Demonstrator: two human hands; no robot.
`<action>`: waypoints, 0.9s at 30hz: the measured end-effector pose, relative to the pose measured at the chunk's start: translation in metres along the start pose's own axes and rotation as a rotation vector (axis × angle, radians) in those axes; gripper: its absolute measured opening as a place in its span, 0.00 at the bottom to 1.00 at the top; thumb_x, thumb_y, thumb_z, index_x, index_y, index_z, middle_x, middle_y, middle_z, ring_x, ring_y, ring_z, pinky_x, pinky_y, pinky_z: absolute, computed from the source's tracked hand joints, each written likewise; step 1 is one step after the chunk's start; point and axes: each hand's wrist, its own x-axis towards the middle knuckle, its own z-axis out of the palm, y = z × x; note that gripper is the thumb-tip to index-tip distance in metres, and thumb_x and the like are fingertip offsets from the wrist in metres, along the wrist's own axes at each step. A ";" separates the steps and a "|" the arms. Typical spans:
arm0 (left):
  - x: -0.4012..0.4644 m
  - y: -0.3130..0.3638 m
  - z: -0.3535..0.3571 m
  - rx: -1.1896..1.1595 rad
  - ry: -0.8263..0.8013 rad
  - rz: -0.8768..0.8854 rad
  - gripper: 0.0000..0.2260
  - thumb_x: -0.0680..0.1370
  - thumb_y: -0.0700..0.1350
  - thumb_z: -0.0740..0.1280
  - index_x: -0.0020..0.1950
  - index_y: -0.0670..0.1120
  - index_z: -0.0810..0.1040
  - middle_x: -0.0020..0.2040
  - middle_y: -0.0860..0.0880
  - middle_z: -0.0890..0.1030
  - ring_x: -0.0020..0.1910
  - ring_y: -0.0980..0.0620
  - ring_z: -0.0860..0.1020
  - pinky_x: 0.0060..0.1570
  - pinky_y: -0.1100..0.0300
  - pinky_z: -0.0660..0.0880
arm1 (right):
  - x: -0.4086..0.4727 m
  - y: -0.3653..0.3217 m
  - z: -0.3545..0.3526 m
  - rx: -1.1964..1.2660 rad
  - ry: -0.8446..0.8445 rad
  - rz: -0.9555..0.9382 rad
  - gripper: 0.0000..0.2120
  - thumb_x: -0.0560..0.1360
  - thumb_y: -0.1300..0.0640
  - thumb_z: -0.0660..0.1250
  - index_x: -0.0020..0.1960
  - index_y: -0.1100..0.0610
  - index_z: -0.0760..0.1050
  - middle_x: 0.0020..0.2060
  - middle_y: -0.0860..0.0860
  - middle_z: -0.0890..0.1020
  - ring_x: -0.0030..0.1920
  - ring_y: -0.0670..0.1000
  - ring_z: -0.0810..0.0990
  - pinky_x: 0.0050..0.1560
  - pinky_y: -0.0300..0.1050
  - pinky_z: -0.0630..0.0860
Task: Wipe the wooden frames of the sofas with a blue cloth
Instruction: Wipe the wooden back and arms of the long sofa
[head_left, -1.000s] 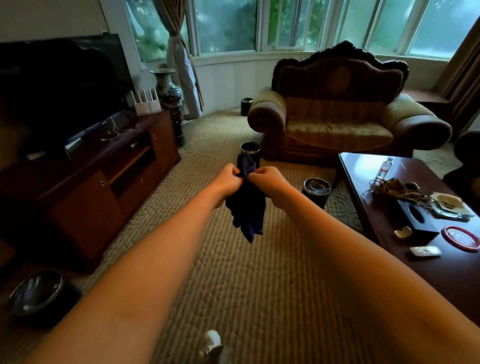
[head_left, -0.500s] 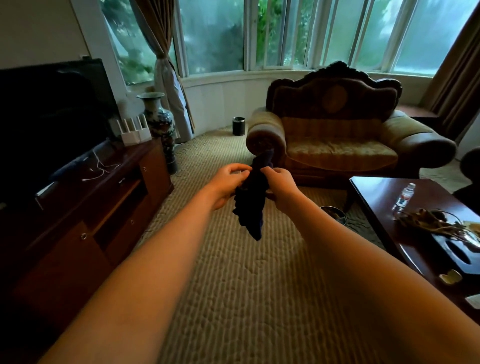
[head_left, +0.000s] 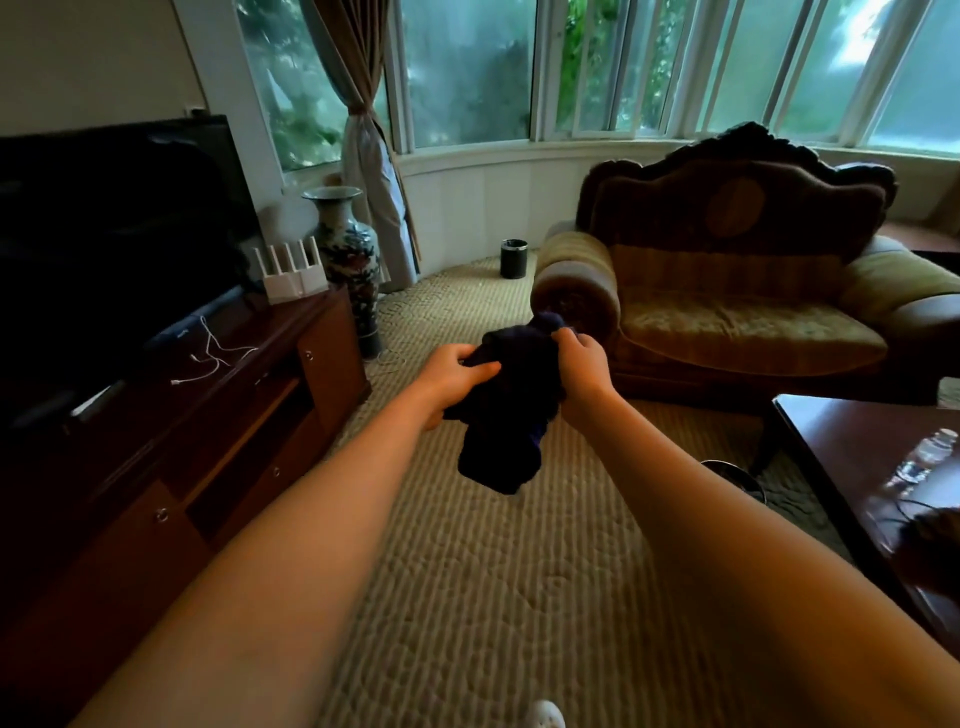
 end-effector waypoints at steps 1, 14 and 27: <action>0.018 0.002 -0.002 0.016 0.008 0.000 0.06 0.78 0.40 0.66 0.54 0.40 0.77 0.39 0.48 0.78 0.36 0.55 0.77 0.27 0.70 0.73 | 0.021 -0.001 0.001 -0.013 0.005 0.009 0.11 0.74 0.52 0.60 0.52 0.56 0.74 0.52 0.59 0.79 0.52 0.58 0.79 0.57 0.59 0.76; 0.268 0.032 -0.014 0.082 0.024 -0.021 0.09 0.80 0.41 0.63 0.57 0.38 0.78 0.43 0.46 0.80 0.39 0.52 0.78 0.38 0.63 0.74 | 0.280 -0.035 0.019 -0.159 -0.031 0.012 0.11 0.76 0.56 0.62 0.57 0.59 0.73 0.48 0.56 0.79 0.50 0.56 0.79 0.49 0.50 0.77; 0.479 0.011 -0.095 0.700 -0.281 0.172 0.13 0.78 0.40 0.66 0.61 0.47 0.80 0.52 0.49 0.81 0.52 0.53 0.77 0.54 0.60 0.70 | 0.433 -0.019 0.146 -0.777 -0.437 -0.333 0.30 0.70 0.65 0.70 0.70 0.54 0.67 0.63 0.57 0.74 0.62 0.55 0.73 0.64 0.52 0.70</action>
